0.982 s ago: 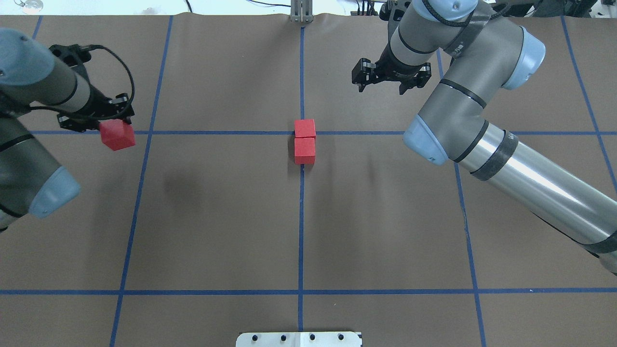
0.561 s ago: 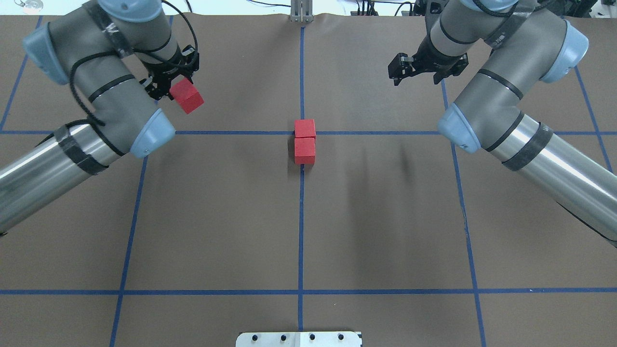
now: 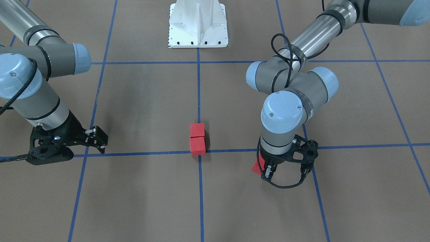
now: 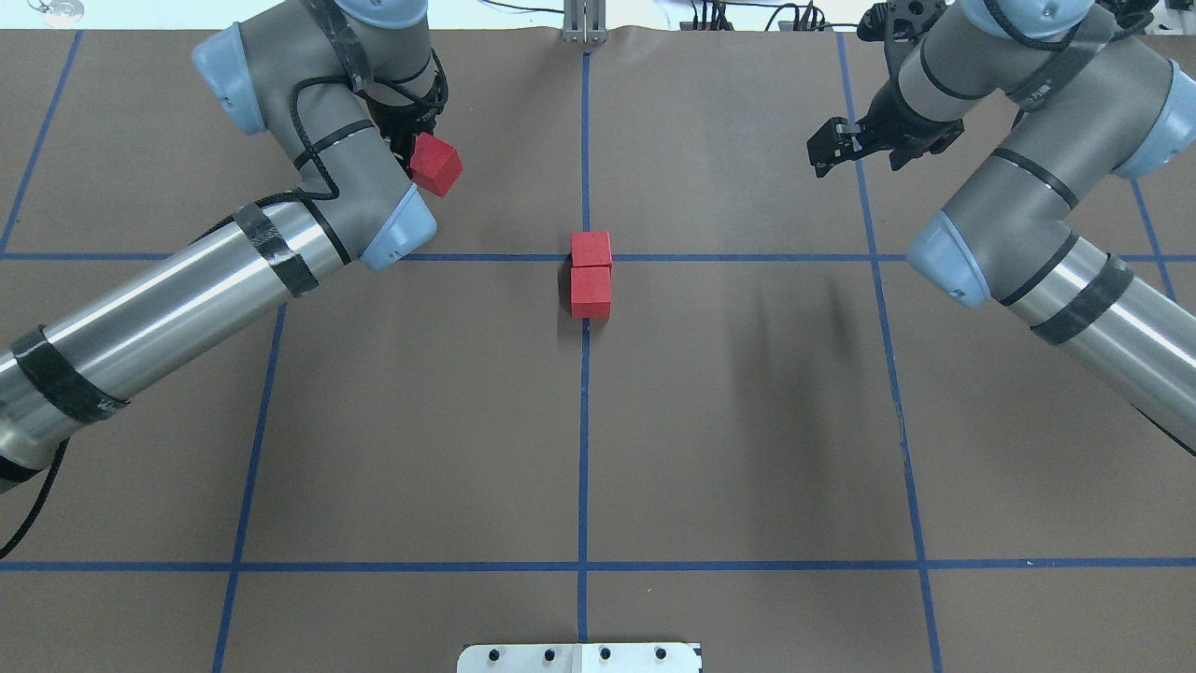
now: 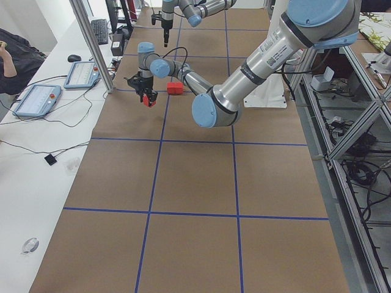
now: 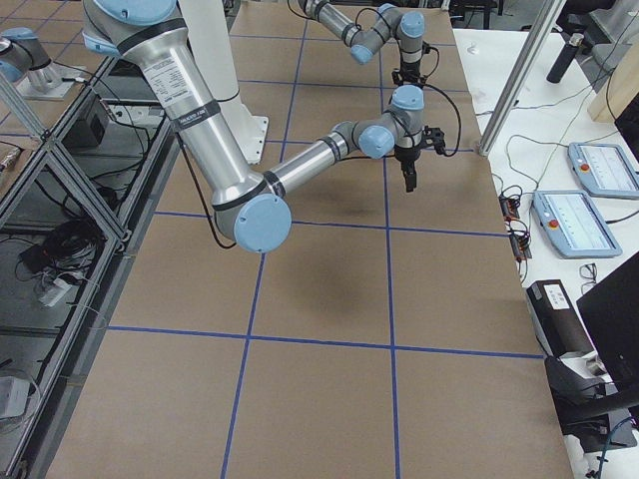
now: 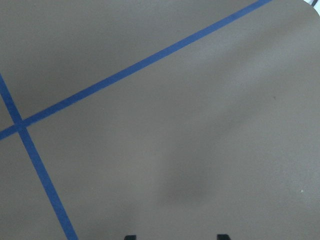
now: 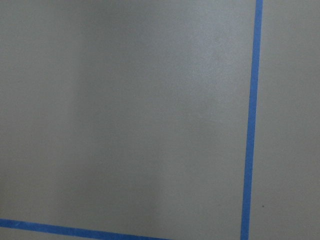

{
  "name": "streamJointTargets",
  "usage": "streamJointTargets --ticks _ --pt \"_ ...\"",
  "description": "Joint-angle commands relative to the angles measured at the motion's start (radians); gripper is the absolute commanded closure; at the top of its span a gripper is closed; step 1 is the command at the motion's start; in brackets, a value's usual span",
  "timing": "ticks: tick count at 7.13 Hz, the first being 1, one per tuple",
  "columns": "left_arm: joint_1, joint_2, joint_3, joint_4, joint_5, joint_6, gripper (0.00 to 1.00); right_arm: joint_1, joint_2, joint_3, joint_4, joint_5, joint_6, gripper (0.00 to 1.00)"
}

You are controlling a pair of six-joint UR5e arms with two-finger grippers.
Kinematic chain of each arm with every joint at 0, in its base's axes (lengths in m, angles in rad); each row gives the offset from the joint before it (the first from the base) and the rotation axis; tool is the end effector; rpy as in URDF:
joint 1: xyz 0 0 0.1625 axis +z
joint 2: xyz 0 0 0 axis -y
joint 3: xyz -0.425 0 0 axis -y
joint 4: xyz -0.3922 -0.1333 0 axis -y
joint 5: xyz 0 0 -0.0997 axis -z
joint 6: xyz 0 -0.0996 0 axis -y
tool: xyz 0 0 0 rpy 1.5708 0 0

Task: Form red blocks into L shape at center
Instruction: 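Carry the held cube with the left gripper toward the cube pair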

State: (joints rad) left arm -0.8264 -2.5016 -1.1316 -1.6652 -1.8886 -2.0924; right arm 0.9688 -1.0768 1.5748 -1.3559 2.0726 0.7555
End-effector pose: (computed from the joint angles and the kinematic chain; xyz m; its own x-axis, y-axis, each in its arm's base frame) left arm 0.4818 -0.6738 0.2549 0.1996 -0.9153 -0.3498 0.7855 0.3629 -0.5013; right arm -0.3139 -0.6077 0.3502 0.6900 -0.1226 0.7133 -0.0615 0.9720 0.2266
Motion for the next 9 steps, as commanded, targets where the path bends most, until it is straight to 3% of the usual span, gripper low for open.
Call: streamJointTargets --ticks 1,4,9 --pt "0.071 -0.06 0.076 -0.019 0.06 -0.263 1.0 0.03 -0.08 0.007 0.116 0.044 -0.001 0.01" --pt "0.124 -0.153 0.102 0.167 0.095 -0.313 1.0 0.031 -0.081 0.007 0.116 0.049 -0.002 0.01" --pt "0.136 -0.187 0.134 0.186 0.094 -0.431 1.0 0.033 -0.081 0.007 0.116 0.049 -0.005 0.01"
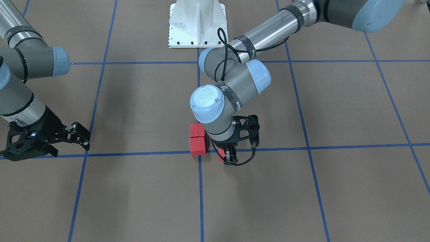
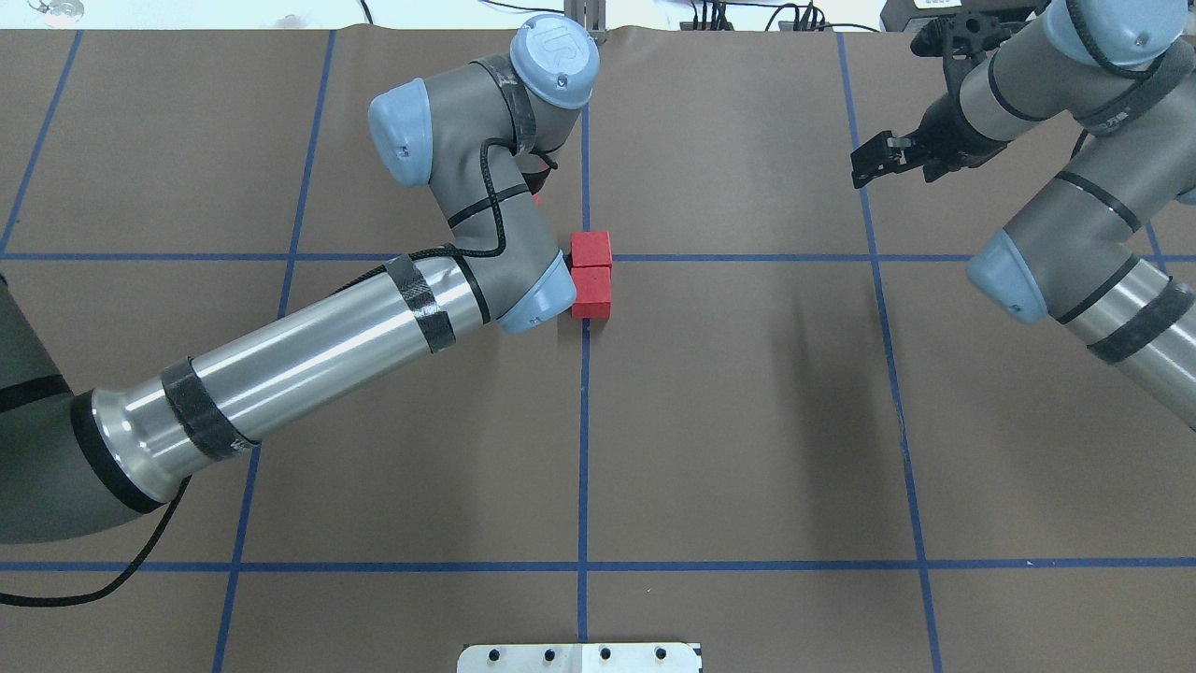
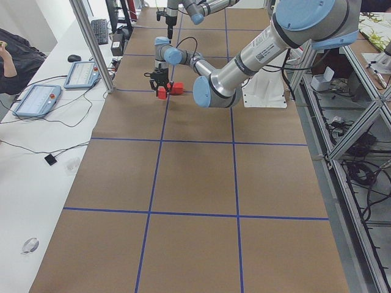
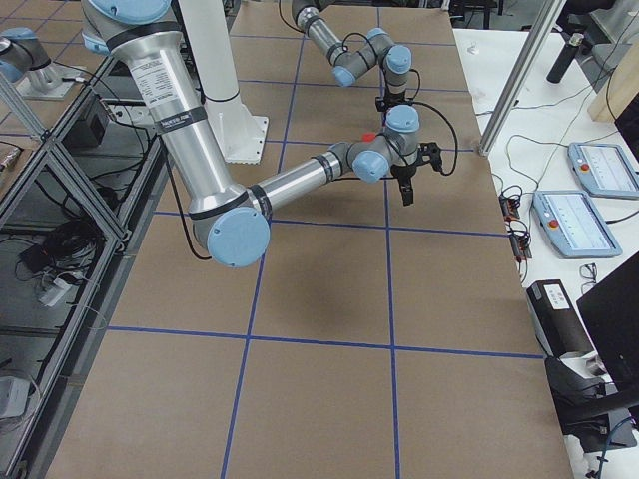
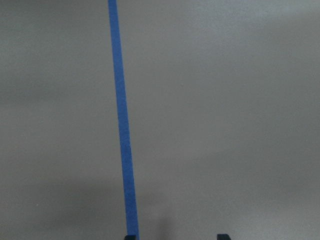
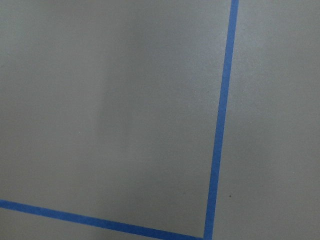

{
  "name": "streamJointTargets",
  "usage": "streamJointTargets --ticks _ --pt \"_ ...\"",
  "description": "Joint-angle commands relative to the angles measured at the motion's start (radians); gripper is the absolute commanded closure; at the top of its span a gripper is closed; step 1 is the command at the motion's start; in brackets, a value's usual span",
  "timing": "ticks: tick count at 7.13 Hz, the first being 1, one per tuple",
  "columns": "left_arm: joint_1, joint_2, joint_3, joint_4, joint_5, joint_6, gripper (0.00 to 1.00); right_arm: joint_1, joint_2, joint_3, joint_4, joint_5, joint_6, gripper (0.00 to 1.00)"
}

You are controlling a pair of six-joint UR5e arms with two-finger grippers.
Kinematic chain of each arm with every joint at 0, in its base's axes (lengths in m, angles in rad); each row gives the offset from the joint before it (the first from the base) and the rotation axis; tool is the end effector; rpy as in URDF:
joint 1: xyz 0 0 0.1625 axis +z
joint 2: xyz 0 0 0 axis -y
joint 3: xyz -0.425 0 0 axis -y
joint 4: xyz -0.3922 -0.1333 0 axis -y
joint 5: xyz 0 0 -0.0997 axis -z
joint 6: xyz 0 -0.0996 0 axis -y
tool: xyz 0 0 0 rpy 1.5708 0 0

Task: Form red blocks into L shape at center
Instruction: 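Lower the cube beside the farther cube of the pair and adjust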

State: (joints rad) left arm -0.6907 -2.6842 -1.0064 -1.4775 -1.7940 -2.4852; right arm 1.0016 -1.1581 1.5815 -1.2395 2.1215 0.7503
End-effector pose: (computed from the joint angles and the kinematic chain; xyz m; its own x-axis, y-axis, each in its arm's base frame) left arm 0.5829 -0.6261 0.1889 -0.0103 -0.9938 -0.1111 0.8816 0.0434 -0.4699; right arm -0.2867 -0.5987 0.3842 0.6514 -0.1384 0.7460 -0.0705 0.9679 0.2412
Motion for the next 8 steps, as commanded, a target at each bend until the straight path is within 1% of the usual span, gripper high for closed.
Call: streamJointTargets --ticks 1,4,6,8 --pt "0.002 -0.006 0.011 0.0 -0.002 -0.061 1.0 0.0 0.0 0.0 0.002 0.0 0.0 0.01" --pt "0.023 -0.005 0.02 0.002 -0.001 -0.185 1.0 0.0 0.0 0.003 0.002 -0.001 0.0 0.01" --pt "0.031 -0.011 0.015 0.003 -0.004 -0.239 1.0 0.003 0.0 0.003 0.002 -0.002 0.0 0.01" --pt "0.043 -0.013 0.011 0.014 -0.008 -0.25 1.0 0.005 0.0 0.009 0.002 -0.003 0.0 0.01"
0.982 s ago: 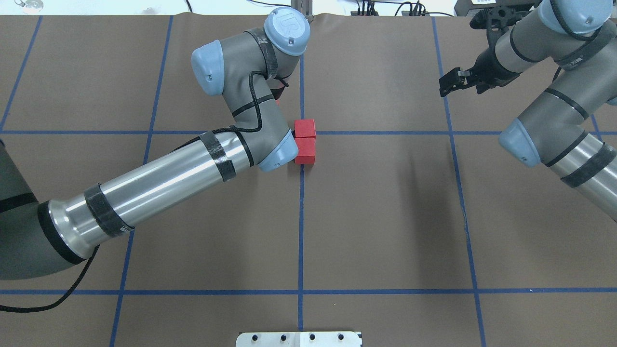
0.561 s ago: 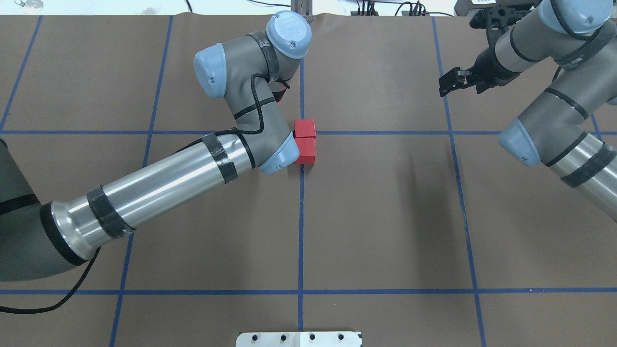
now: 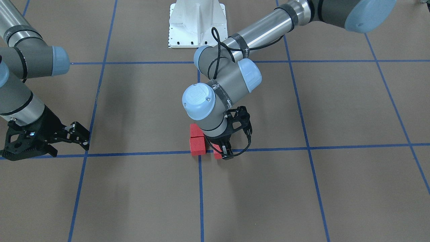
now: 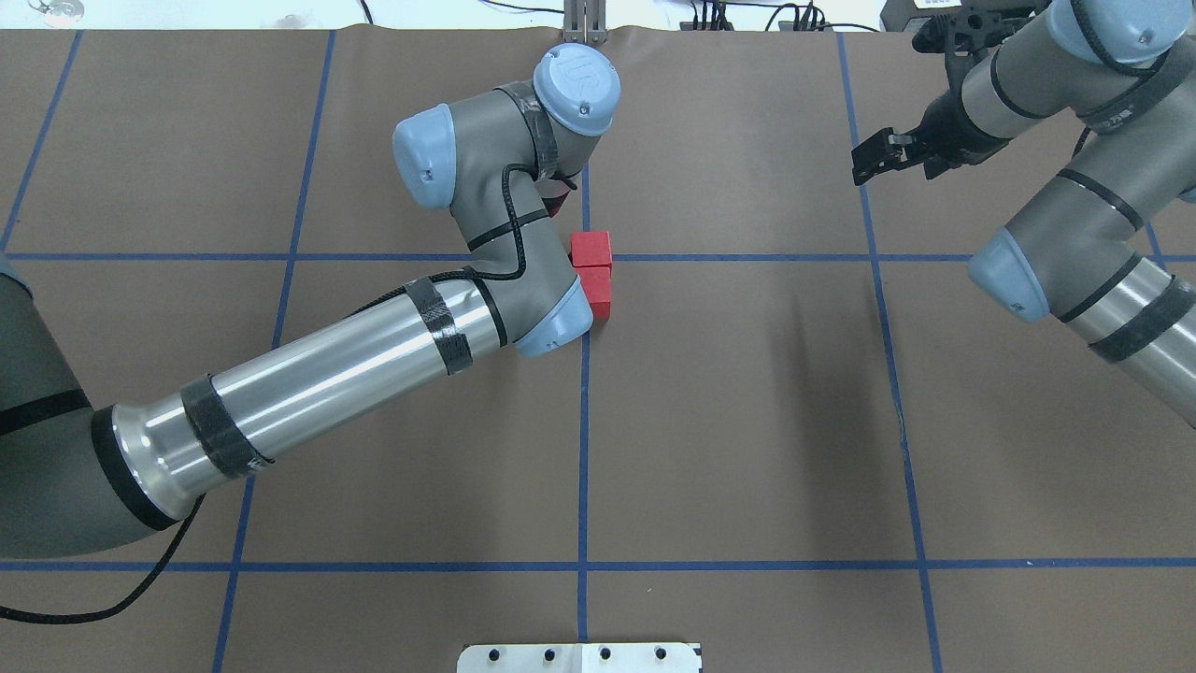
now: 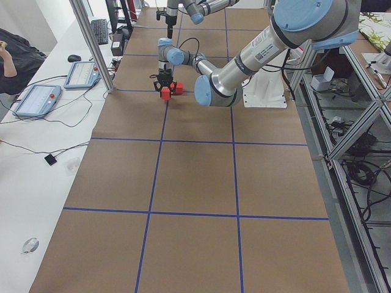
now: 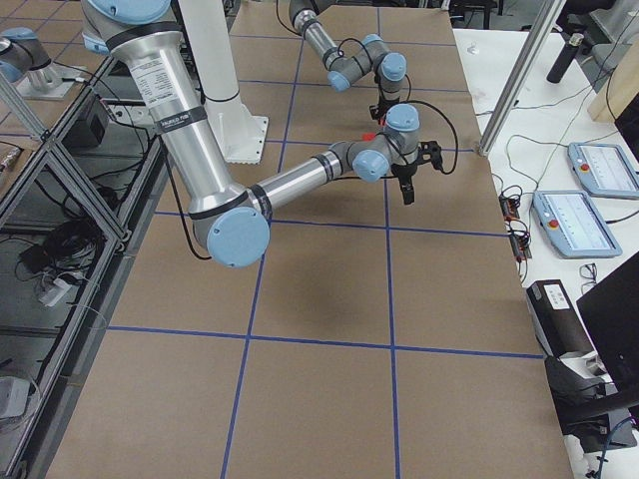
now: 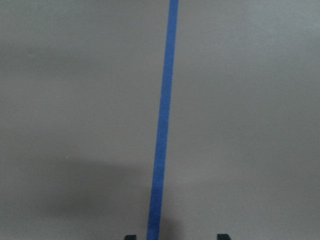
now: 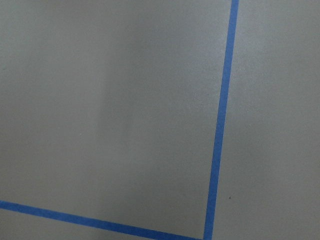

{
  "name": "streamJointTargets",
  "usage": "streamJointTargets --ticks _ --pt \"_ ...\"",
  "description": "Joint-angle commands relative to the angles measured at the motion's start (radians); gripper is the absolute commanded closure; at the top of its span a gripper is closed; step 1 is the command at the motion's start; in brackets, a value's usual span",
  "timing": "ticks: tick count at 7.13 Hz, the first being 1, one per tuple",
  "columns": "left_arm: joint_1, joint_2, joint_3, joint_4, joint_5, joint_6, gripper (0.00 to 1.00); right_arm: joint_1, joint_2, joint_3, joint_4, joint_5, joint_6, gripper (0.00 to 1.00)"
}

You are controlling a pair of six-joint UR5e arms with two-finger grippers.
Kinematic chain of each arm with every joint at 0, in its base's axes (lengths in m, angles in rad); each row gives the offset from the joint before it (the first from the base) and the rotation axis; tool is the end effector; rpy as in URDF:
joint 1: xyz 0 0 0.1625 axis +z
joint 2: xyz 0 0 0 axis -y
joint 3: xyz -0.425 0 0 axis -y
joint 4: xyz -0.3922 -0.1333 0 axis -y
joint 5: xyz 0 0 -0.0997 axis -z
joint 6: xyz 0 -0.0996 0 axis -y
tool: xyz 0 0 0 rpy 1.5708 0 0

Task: Form red blocks into L shape at center
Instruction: 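Lower the cube beside the farther cube of the pair and adjust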

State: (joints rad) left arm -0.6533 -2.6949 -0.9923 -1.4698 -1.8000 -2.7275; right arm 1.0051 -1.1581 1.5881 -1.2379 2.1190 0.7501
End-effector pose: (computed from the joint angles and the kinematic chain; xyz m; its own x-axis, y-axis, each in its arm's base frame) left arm 0.6079 -0.6047 0.1872 -0.1824 -0.9831 0.0147 0.8632 -0.1673 -0.4763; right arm -0.2838 -0.5989 0.3809 0.6500 -0.1411 0.7467 -0.0761 0.9656 0.2488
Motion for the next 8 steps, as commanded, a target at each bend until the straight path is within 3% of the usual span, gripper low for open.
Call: streamJointTargets --ticks 1,8 --pt "0.018 -0.002 -0.003 0.006 -0.002 -0.008 1.0 0.001 -0.002 0.003 0.0 -0.002 0.0 0.01" --pt "0.031 -0.002 -0.006 0.0 -0.004 -0.006 1.0 0.0 -0.003 0.003 0.0 -0.004 0.001 0.01"
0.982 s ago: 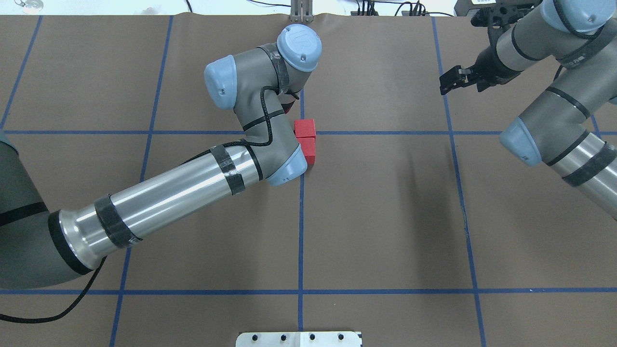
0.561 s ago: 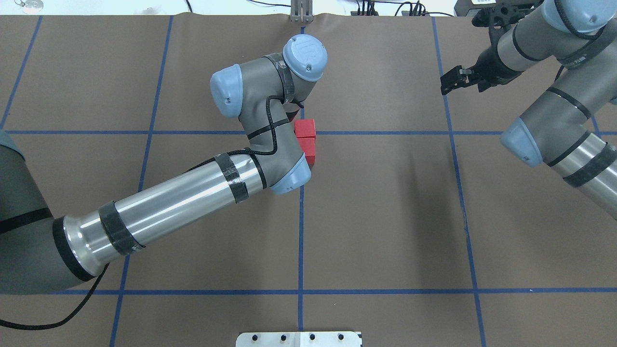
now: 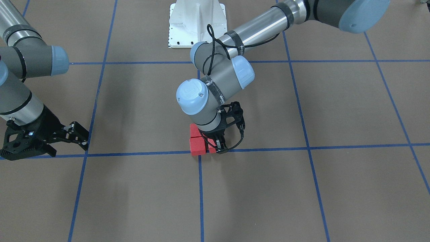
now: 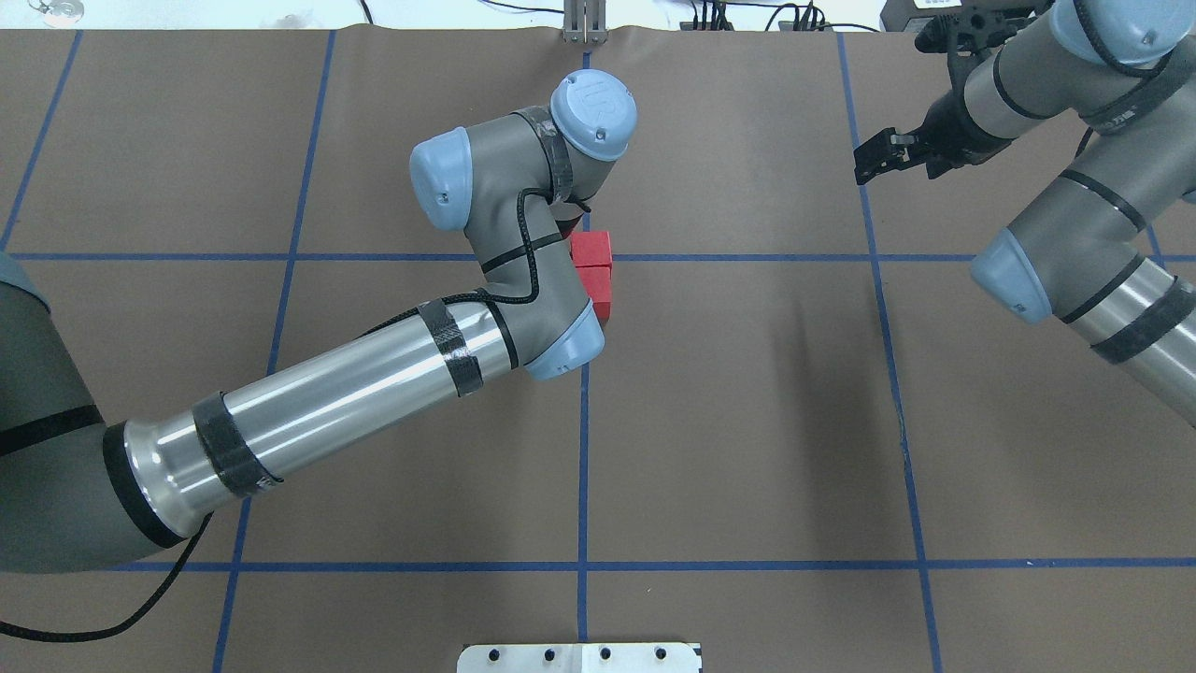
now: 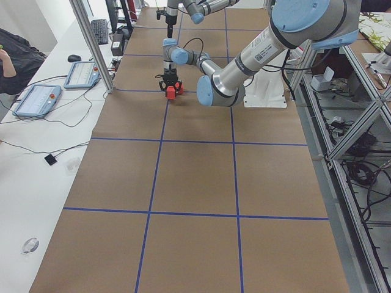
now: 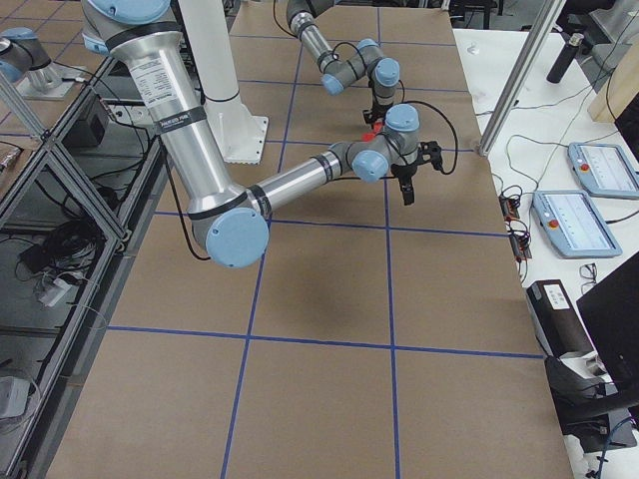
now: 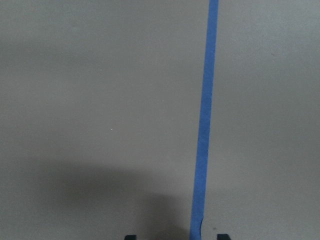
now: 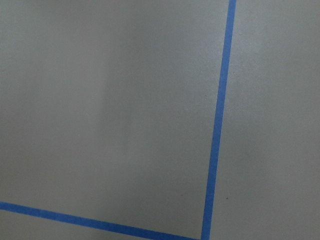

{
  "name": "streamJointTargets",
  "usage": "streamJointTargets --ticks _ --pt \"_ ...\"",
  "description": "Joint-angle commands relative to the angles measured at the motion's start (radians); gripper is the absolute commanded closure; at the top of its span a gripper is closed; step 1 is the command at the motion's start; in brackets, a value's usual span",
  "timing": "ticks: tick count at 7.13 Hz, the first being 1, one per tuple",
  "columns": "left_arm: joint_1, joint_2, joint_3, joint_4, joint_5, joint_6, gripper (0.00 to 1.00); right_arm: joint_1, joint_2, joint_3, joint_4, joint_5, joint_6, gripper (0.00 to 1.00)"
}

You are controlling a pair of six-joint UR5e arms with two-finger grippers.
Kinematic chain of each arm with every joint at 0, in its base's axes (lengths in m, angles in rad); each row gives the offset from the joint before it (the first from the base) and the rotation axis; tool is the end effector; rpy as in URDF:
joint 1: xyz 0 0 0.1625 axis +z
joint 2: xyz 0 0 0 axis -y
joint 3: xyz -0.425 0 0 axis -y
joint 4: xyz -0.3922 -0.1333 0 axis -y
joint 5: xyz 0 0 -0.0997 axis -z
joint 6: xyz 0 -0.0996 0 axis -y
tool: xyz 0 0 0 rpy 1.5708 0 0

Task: Form red blocks into L shape at center
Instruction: 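Lower the cube beside the farther cube of the pair and adjust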

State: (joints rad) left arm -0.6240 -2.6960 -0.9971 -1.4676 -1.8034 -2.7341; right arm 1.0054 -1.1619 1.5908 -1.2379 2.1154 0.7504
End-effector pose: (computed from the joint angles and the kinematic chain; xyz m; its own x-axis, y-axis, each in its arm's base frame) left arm 0.6249 -0.5858 0.1843 -0.1577 -0.9873 0.0189 0.8647 -0.1473 -0.4803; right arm -0.2828 -0.5982 0.3822 0.6525 -0.1394 0.7449 -0.0783 0.9653 0.2492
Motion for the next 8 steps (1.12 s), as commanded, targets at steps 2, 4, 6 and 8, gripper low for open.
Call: streamJointTargets --ticks 2,4,6,8 --pt "0.004 -0.001 -0.003 -0.003 -0.001 0.001 1.0 -0.001 0.001 0.0 0.0 0.0 0.0 0.01" --pt "0.012 -0.001 -0.003 -0.007 -0.001 0.002 1.0 0.001 -0.001 0.0 0.0 0.0 0.0 0.01" --pt "0.013 -0.001 -0.003 -0.007 -0.001 0.002 1.0 0.001 -0.002 0.0 0.0 0.0 0.0 0.01" --pt "0.013 0.001 -0.003 -0.01 -0.001 0.001 1.0 0.001 -0.005 0.001 0.0 0.001 0.0 0.01"
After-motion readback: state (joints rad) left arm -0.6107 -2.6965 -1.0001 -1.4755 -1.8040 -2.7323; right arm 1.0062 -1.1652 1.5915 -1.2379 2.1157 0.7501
